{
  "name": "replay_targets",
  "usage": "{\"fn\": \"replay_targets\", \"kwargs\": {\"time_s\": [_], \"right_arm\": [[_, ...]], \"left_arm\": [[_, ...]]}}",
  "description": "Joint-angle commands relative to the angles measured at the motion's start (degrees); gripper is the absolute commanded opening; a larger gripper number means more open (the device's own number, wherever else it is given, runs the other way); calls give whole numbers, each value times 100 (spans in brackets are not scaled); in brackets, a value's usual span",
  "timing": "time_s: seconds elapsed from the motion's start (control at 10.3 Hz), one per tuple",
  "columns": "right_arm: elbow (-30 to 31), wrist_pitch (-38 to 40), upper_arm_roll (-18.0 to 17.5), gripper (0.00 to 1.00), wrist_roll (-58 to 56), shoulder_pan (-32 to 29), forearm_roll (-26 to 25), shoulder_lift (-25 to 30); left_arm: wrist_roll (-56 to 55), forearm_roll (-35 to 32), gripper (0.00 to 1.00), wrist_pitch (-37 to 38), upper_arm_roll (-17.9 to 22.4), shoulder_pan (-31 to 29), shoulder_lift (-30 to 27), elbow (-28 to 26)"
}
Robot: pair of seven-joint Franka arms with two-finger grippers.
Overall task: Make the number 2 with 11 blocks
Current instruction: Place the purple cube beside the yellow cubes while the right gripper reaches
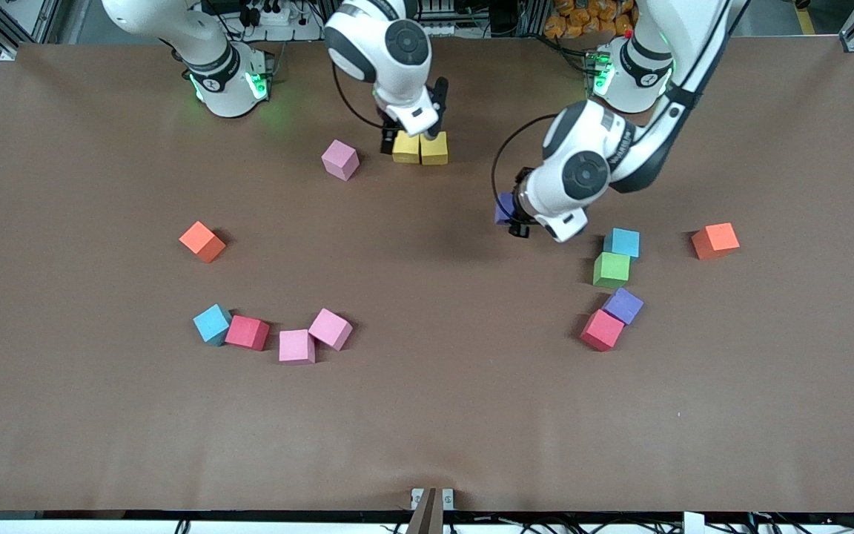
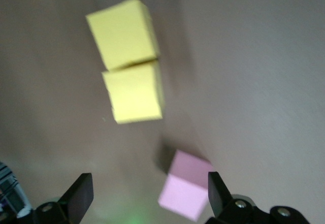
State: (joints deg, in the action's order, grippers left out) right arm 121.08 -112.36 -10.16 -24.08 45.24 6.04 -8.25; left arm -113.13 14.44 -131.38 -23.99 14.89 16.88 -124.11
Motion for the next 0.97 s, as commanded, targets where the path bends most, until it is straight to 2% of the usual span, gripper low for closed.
{"fn": "replay_targets", "kwargs": {"time_s": [0.0, 0.19, 0.39, 0.48, 0.68, 0.78, 0.87], "right_arm": [[127, 240, -30, 100, -316, -995, 99, 472], [144, 293, -30, 100, -404, -1848, 90, 718], [31, 145, 22, 100, -911, -2604, -49, 807], [-57, 57, 214, 100, -1306, -2895, -50, 816], [-75, -905, 592, 100, -1512, -3230, -50, 772], [-75, -1398, 594, 100, -1486, -3414, -42, 720], [-75, -1559, 620, 100, -1486, -3477, -50, 676]], "left_arm": [[-410, 147, 12, -623, -429, -21, -229, -665], [-981, 147, 12, -862, -843, -12, -238, -929], [-1368, 147, 12, -1072, -1054, -21, -247, -1123], [-1570, 147, 12, -1396, -1107, -21, -247, -1298], [-1764, 147, 12, -1592, -1300, -12, -247, -1492], [-1948, 147, 12, -1601, -1406, -12, -247, -1493], [-2046, 147, 12, -1601, -1468, 57, -238, -1493]]}}
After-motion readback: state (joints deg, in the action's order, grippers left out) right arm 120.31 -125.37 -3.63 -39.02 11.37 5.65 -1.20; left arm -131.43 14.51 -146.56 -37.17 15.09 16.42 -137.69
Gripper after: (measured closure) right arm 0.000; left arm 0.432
